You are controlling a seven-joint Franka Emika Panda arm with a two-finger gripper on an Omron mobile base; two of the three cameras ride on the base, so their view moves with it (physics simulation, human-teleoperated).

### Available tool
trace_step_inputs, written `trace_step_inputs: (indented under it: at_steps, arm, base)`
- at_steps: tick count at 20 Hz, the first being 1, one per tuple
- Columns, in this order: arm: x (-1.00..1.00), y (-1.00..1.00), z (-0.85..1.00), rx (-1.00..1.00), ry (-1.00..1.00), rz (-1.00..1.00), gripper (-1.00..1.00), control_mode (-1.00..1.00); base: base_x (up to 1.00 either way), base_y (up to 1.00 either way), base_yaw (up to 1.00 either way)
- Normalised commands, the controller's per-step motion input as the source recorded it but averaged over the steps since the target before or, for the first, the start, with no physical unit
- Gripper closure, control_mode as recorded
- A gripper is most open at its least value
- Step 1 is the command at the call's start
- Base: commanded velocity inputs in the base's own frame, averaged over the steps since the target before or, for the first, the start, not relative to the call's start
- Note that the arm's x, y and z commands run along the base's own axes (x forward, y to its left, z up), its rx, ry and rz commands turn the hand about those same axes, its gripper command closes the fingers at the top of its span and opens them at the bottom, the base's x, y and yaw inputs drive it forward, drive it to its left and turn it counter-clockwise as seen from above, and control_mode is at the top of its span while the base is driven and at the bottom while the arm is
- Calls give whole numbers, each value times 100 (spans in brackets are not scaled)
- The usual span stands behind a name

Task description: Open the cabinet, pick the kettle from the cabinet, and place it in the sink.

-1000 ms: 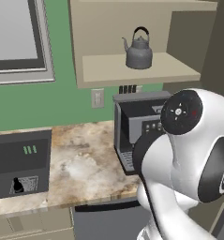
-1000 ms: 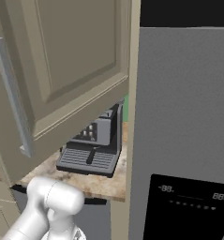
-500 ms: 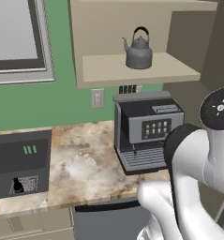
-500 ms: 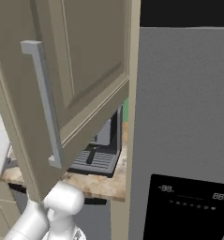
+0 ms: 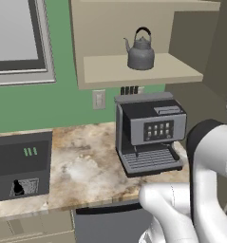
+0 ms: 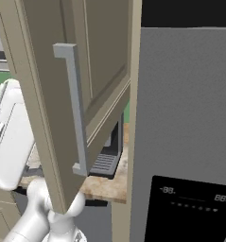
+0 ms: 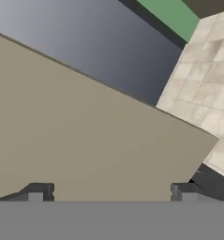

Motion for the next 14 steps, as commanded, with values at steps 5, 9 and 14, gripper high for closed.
trace_step_inputs:
  at_steps: [5,9,14]
  arm:
    - [5,-14,0,-1,11,4,-100,-100]
    - [3,-14,0,0,9,8,-100,-100]
    - [0,-5,0,0,9,10,-100,-100]
  base:
    - [0,0,0]
    - [0,0,0]
    - [0,0,0]
